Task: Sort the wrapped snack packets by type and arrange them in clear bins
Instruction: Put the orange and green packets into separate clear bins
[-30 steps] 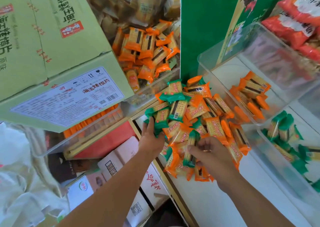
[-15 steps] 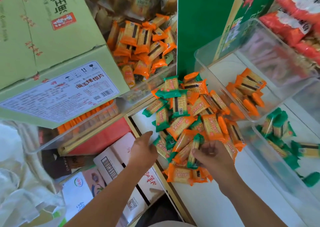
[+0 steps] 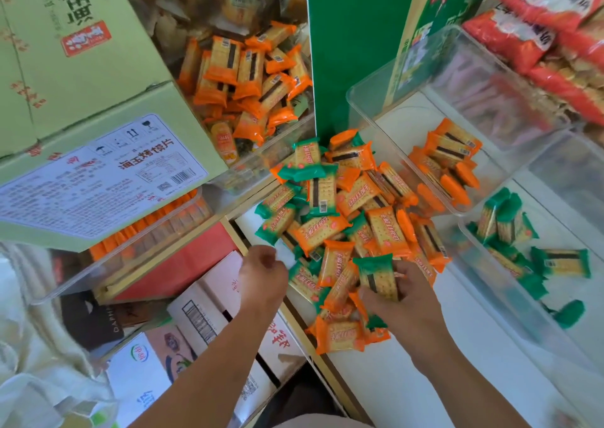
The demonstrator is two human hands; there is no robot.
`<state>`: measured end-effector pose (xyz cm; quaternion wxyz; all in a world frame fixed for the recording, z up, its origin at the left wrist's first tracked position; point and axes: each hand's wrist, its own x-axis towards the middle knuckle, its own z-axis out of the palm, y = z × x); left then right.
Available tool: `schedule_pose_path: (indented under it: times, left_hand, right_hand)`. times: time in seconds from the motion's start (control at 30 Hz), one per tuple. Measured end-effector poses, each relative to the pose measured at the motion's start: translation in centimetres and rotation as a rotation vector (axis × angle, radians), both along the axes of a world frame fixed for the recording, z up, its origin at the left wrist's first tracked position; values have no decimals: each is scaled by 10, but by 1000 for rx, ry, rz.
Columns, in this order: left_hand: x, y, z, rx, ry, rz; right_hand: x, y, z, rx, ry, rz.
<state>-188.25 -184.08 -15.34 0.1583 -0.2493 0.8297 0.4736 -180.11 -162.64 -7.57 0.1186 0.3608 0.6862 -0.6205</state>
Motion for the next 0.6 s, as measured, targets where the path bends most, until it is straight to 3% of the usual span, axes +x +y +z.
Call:
schedule_pose_path:
  times: [0.07,0.1,0.2,0.27,0.43,0.6]
  left_hand:
    - [-20,-8,2,-106,146,60]
    - [-33,-9,4,-148,164,-15]
    - [-69,-13,-7,-294,74,-305]
    - [-84,-14,-12,-360,23,-374]
    - [-83,-13,2,-303,-117,-341]
    - [-9,-12,15,-184,-117,-257]
  right_hand:
    - [-4,-2,1,-36,8,-37]
    - [-7,-3,2,-48,18,-50]
    - [-19,-8,6,-85,37,-59]
    - [-26,-10,8,-89,46,-59]
    - [-23,-5,6,-97,46,-89]
    - [-7,-6,2,-110,-9,-99]
